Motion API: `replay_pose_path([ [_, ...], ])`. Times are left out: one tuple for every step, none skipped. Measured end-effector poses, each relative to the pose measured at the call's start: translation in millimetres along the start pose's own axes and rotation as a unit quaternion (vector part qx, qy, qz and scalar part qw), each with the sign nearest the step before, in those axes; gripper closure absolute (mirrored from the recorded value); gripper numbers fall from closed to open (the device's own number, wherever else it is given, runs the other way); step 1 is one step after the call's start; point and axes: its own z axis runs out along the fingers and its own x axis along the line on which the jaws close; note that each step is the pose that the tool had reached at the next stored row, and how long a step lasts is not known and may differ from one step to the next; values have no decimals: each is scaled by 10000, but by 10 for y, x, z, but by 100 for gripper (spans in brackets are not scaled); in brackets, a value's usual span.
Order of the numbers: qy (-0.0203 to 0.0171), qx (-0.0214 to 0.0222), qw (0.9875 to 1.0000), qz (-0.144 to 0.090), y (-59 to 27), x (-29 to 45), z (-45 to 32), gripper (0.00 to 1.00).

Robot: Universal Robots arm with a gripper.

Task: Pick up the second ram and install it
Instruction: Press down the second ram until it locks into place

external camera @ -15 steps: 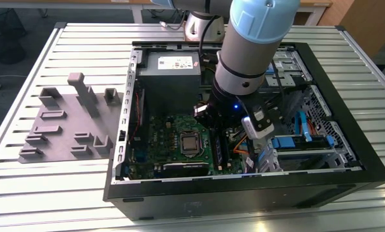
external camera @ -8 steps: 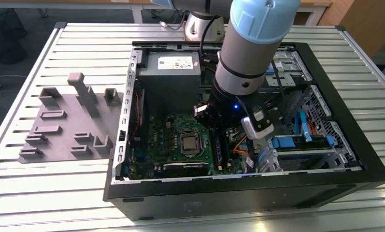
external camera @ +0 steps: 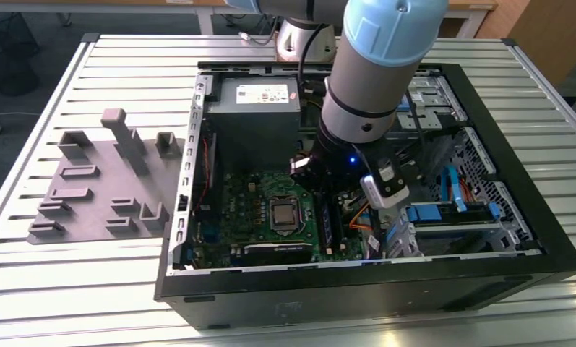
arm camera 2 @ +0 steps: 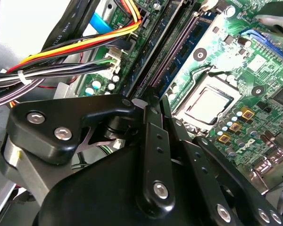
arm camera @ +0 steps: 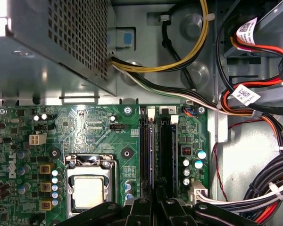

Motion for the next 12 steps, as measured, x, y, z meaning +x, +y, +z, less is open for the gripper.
replay_pose_path([
  [0, 2, 10000, -2, 0, 0, 1, 86],
  [0, 3, 10000, -3, 0, 0, 3, 86],
  [0, 3, 10000, -4, 0, 0, 6, 86],
  [0, 4, 10000, -5, 0, 0, 8, 86],
  [0, 4, 10000, -5, 0, 0, 11, 86],
  [1, 4, 10000, -6, 0, -1, 16, 86],
  [1, 3, 10000, -6, 0, -1, 20, 86],
  [1, 4, 10000, -6, 0, -1, 25, 86],
  [1, 4, 10000, -6, 0, -1, 27, 86],
  [1, 4, 10000, -6, 0, -1, 27, 86],
  [1, 5, 10000, -6, -1, -1, 27, 86],
  [1, 5, 10000, -6, -1, -1, 27, 86],
])
